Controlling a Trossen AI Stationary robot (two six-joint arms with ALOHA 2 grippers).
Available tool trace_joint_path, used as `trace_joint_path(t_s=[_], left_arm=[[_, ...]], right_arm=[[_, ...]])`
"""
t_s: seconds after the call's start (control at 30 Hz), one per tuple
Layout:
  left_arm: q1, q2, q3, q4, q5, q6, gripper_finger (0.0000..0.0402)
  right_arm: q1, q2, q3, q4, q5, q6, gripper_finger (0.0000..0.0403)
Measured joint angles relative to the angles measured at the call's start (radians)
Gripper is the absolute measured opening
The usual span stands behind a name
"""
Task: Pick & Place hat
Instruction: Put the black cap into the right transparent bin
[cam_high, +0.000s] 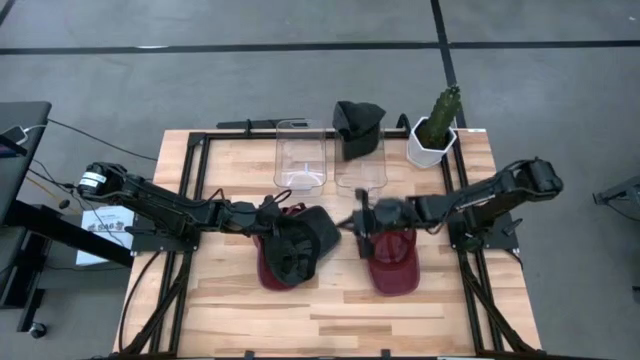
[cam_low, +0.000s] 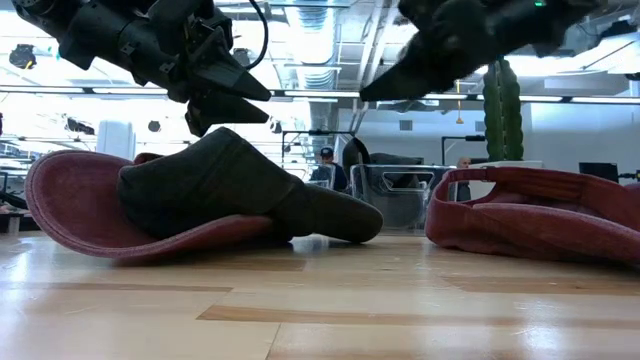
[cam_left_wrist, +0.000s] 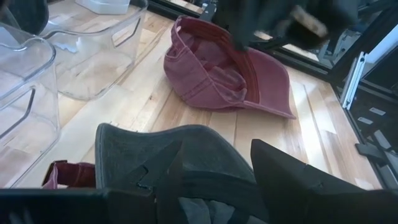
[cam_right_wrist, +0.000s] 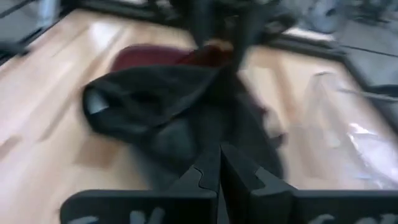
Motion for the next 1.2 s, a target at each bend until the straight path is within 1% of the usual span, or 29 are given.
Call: trace_joint_path(t_s=[0.1,0.17,0.23,0.37,0.5,0.6,0.7,0.83,0.93,1.0,1.07,1.17,1.2], left_arm=[[0.000,0.000,0.000,0.010,0.000,0.000,0.0186],[0.000,0.000,0.000,0.011,0.000,0.000,0.0186],[0.000,0.000,0.000,0.018,0.000,0.000,0.0186],[0.000,0.000,0.000,0.050,0.000,0.000,0.0186],[0.000,0.000,0.000,0.094,0.000,0.000,0.0186],[0.000,0.000,0.000,0.117,0.000,0.000,0.0186],[0.000,0.000,0.000,0.134,0.000,0.003,0.0186],[0.011,0.000,0.000,0.172,0.007,0.050,0.0186],[0.031,0.000,0.000,0.185,0.026,0.052,0.0186],[0.046,0.000,0.000,0.188,0.047,0.052,0.0186],[0.062,0.000,0.000,0.190,0.065,0.052,0.0186],[0.084,0.000,0.000,0.191,0.078,0.052,0.0186],[0.091,0.000,0.000,0.192,0.080,0.052,0.0186]], right_arm=[[0.053,0.041,-0.009,-0.001,0.000,0.000,0.0003],[0.077,0.075,-0.009,0.016,0.000,-0.001,0.0014],[0.095,0.105,-0.009,0.031,0.000,-0.009,0.0033],[0.111,0.159,-0.008,0.039,0.014,-0.018,0.0086],[0.111,0.217,-0.007,0.080,0.032,-0.018,0.0141],[0.100,0.262,-0.007,0.100,0.033,-0.027,0.0174],[0.080,0.308,-0.007,0.108,0.032,-0.027,0.0195],[0.041,0.366,-0.007,0.152,0.033,-0.026,0.0206],[0.016,0.400,-0.007,0.198,0.048,0.000,0.0202],[-0.002,0.412,-0.006,0.213,0.056,0.046,0.0183],[-0.020,0.414,-0.004,0.211,0.029,0.096,0.0144],[-0.040,0.406,0.003,0.217,-0.035,0.131,0.0043],[-0.041,0.396,0.004,0.220,-0.045,0.143,0.0025]])
